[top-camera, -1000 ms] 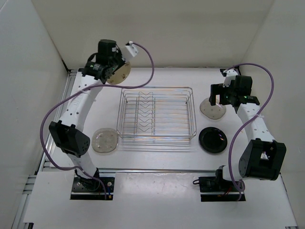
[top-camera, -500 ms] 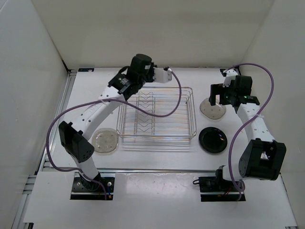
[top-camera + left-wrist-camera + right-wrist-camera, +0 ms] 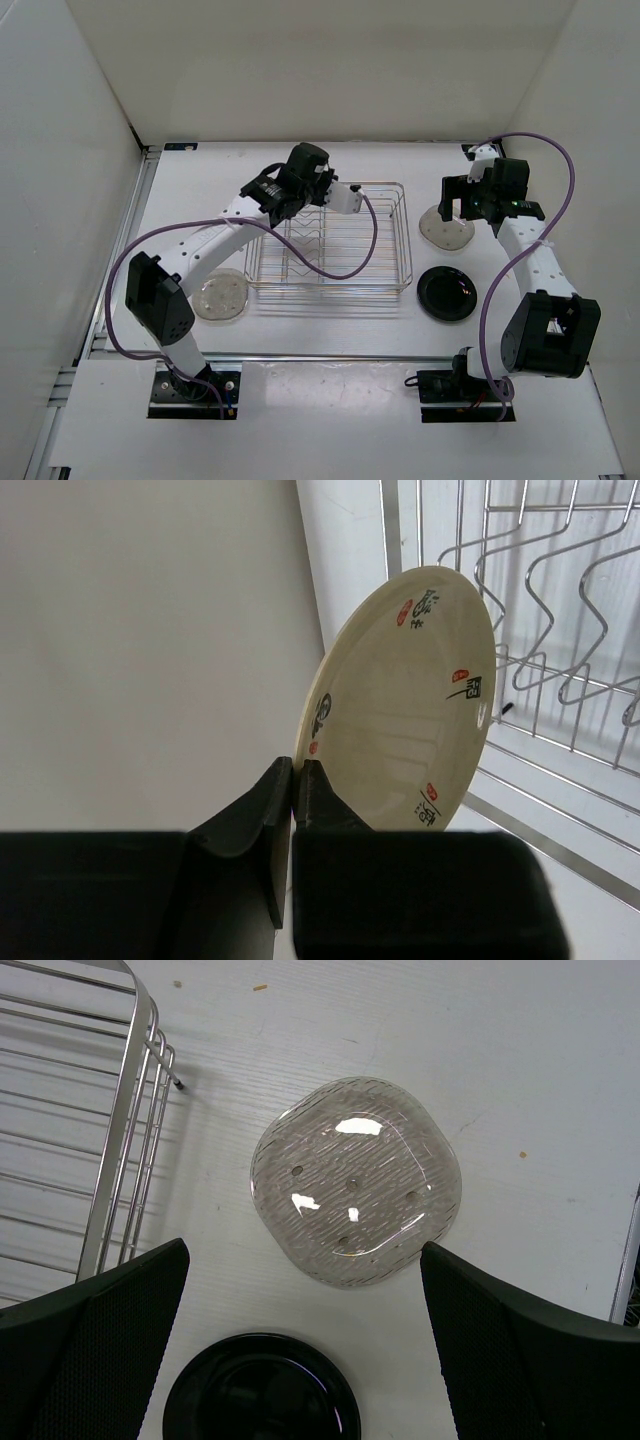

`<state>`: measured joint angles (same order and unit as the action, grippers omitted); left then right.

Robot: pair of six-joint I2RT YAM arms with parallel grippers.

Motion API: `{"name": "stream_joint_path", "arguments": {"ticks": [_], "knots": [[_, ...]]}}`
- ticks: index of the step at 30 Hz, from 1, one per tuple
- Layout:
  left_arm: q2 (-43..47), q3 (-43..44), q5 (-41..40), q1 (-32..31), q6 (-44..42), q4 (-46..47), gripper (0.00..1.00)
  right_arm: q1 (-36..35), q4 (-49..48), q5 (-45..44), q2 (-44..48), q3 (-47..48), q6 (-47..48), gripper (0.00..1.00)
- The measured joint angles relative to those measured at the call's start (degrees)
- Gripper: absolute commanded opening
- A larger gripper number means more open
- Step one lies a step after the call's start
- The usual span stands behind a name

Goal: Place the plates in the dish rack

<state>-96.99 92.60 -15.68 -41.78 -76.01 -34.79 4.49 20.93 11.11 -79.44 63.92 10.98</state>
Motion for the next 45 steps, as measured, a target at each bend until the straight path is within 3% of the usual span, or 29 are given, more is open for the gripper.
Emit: {"name": "stream_joint_path", "arguments": {"ticks": [13,26,45], "knots": [[-0.98,2.12,5.18,2.25,-3.54,2.95,0.1,0.0,0.0,-0.02,0.0,0.0,0.0,1.0],[-7.65,3.48,8.02,6.21,-4.46,3.58,0.1,0.07,0.02,-0.02,-0.13,0.0,0.0,1.0],[-7.87,2.56,9.2,6.1,-4.04,4.02,0.1,0.66,0.02,-0.02,-0.22,0.0,0.0,1.0]]}}
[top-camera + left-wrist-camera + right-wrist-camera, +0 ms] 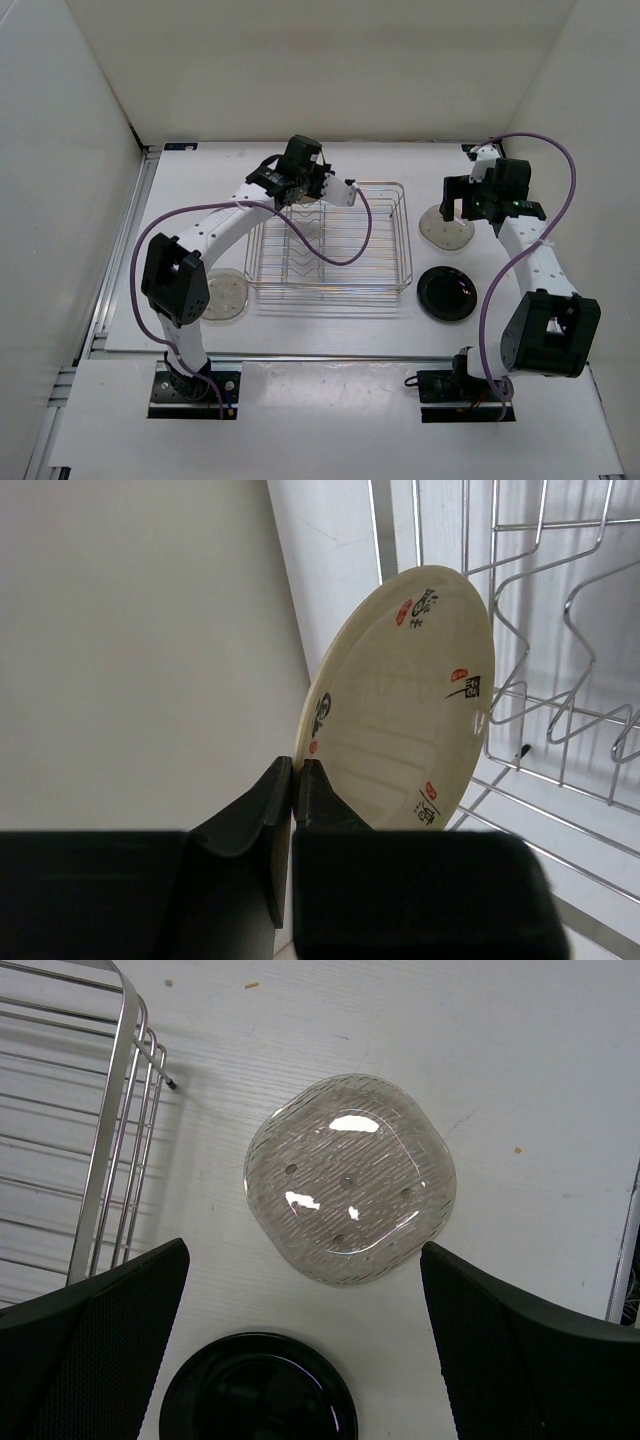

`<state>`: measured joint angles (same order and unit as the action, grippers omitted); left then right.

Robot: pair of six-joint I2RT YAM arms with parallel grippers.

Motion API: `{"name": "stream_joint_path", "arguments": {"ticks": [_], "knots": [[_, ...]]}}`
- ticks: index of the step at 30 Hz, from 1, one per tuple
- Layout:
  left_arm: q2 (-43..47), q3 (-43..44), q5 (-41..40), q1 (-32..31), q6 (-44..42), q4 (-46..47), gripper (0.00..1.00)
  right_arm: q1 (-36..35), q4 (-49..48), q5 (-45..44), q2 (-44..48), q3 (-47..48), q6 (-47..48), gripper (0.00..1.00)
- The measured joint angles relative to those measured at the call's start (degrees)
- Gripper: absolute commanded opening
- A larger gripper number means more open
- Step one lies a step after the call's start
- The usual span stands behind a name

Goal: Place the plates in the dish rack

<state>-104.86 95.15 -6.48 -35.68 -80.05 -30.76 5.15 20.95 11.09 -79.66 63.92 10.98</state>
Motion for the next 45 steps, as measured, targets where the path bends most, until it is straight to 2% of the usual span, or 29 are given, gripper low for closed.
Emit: {"name": "stream_joint_path", "arguments": {"ticks": [19,34,45], "knots": [[-3.08,-2.19,0.13,-3.19,0.66,0.46,0.1,0.61,0.0,0.09,0.0,0.0,0.0,1.0],[-3.8,-4.59,-0.48,-3.41,3.8,1.97,0.1,1.99,-0.02,1.38,0.13,0.0,0.0,1.0],[-5.29,-4.57,-2.8,-3.43,6.51,3.54,0.2,3.34,0.02,2.86,0.22,0.0,-0.04,1.0]]}}
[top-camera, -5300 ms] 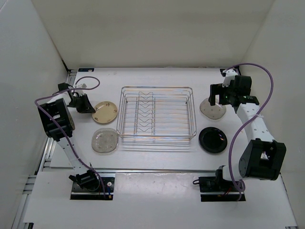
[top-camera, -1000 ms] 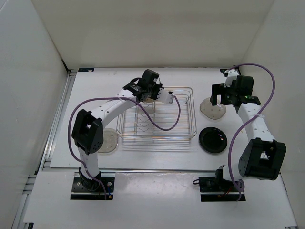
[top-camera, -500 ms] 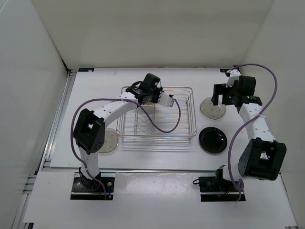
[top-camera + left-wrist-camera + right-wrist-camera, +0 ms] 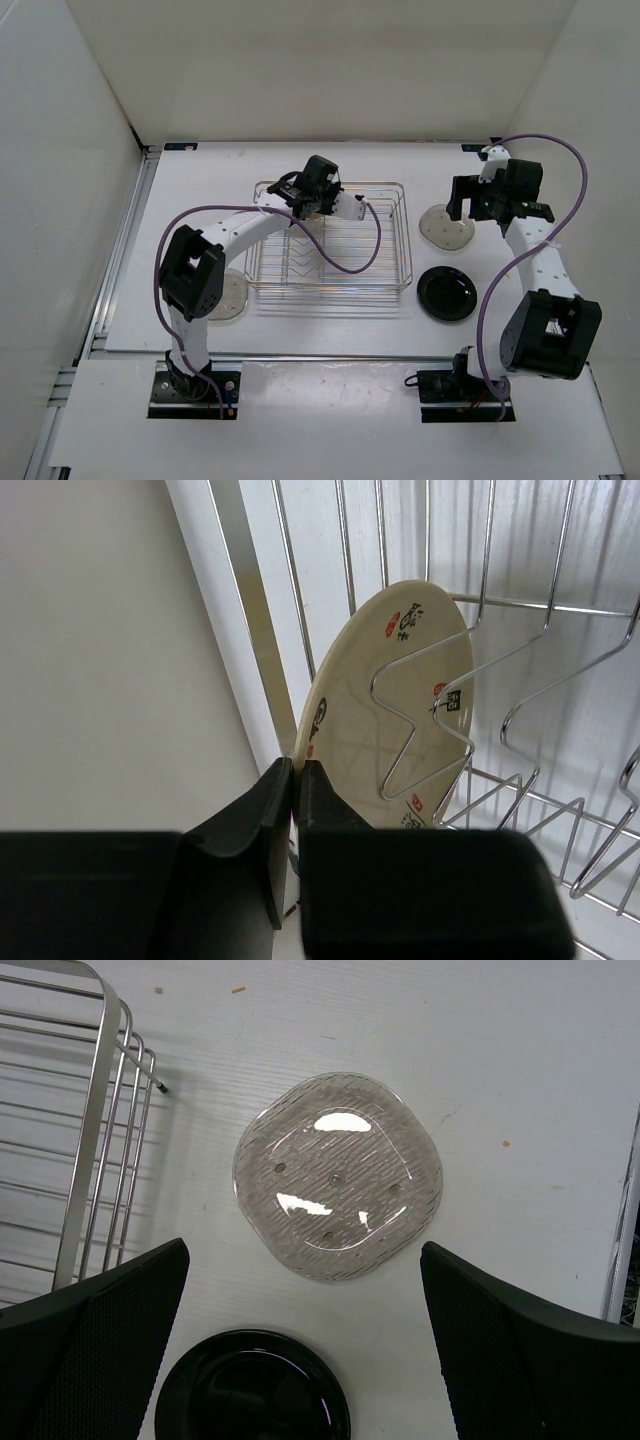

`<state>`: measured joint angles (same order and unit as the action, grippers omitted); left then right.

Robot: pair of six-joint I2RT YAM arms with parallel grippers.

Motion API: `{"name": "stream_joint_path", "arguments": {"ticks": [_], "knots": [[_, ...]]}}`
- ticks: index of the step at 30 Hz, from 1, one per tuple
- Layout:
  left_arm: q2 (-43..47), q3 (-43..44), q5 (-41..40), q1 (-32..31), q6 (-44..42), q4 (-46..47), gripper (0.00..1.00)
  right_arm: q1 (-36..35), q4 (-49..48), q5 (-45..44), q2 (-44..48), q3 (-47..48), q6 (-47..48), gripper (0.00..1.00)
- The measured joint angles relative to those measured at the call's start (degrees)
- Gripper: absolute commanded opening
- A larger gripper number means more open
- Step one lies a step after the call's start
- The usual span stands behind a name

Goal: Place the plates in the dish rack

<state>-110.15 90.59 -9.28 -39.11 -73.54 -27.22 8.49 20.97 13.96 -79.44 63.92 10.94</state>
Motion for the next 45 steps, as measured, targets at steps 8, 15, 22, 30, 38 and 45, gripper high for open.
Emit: {"name": "stream_joint_path", "arguments": {"ticks": [8,15,22,30,38,45], "knots": [[-0.33,0.11,-0.24,-0.02,4.11,0.07,0.38,1.2,0.02,0.83,0.0,0.0,0.0,1.0],[0.22,0.09,-0.24,-0.02,7.32,-1.11,0.45,1.29,0.02,0.98,0.0,0.0,0.0,1.0],[3.65,0.11,-1.53,0.09,9.81,-1.79,0.5,1.44,0.0,0.09,-1.29,-0.09,0.35,1.0],[11.8,2.82,-2.25,4.61,15.32,-2.05,0.51,2.84,-0.04,-0.9,-3.69,-0.09,1.25,1.0],[31.76,-7.87,2.23,19.23,29.16,-0.74,0.81,7.74,0.07,2.21,-11.8,0.39,1.31,1.0],[41.64,-22.27,13.7,37.9,43.71,-0.61,1.0,10.64,0.94,7.93,-22.01,2.38,1.2,1.0]]}}
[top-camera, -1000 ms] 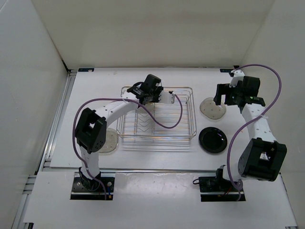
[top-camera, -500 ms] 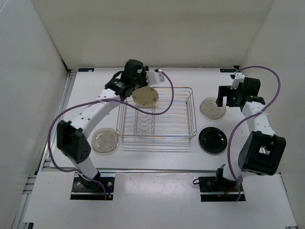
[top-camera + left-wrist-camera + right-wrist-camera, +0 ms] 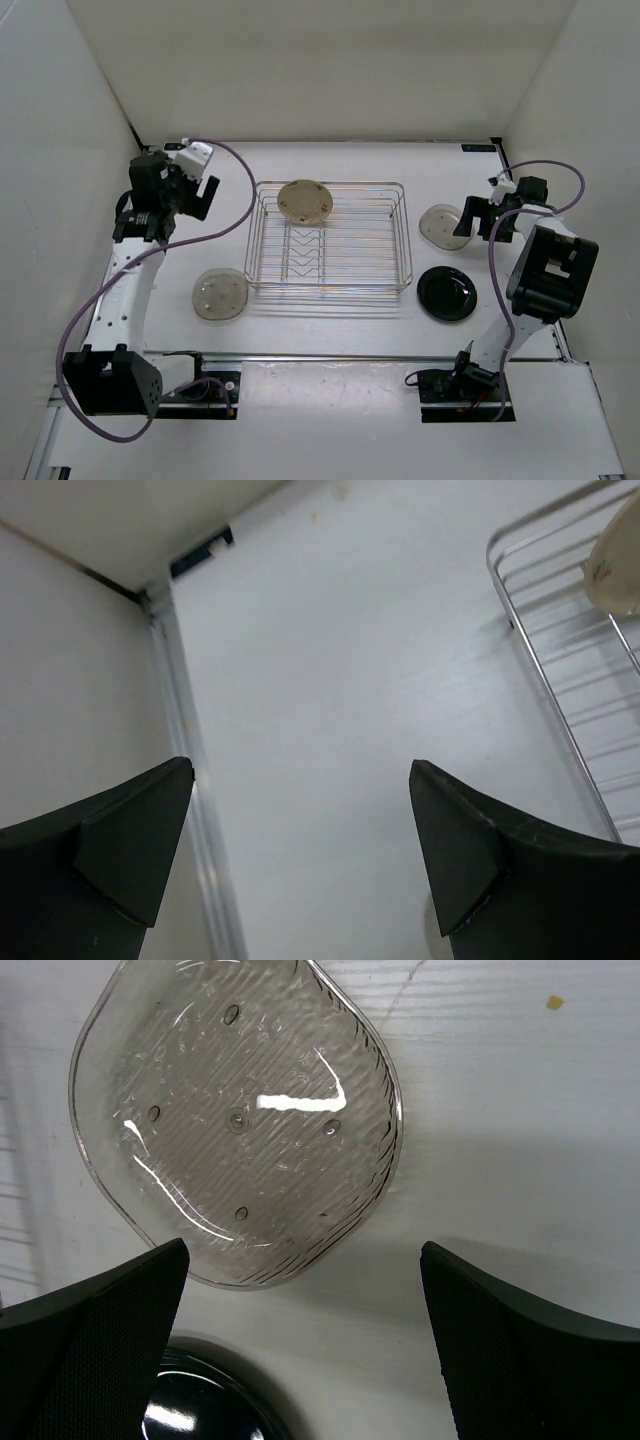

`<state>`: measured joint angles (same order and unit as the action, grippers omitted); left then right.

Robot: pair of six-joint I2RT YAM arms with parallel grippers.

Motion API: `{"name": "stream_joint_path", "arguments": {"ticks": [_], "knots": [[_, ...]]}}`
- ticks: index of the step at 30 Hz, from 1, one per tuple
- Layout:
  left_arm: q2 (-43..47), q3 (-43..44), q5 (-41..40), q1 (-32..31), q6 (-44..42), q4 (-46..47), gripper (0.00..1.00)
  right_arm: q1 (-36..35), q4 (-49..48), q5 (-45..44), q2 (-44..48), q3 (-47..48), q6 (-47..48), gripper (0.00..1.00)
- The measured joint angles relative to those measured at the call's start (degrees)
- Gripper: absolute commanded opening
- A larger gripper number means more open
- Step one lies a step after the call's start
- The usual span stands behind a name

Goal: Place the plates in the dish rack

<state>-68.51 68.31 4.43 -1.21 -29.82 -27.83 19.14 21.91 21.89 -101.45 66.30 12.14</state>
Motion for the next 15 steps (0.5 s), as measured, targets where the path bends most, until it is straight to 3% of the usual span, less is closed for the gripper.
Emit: {"name": "stream_joint_path", "arguments": {"ticks": [3,8,15], "knots": [[0.2,-5.03,6.14,5.51,4.5,-0.7,1.0,0.63,0.74,1.57,-2.45,1.46,-0.17,0.97],[-0.46,-8.33,15.26,11.67,9.77,-1.92,1.0,1.7,0.59,4.26,-6.56,5.57,-1.07,0.83],[-0.13,-8.48,21.59,14.1,12.52,-1.7,1.0,3.76,0.57,6.21,-11.23,8.5,-2.54,0.62]]}}
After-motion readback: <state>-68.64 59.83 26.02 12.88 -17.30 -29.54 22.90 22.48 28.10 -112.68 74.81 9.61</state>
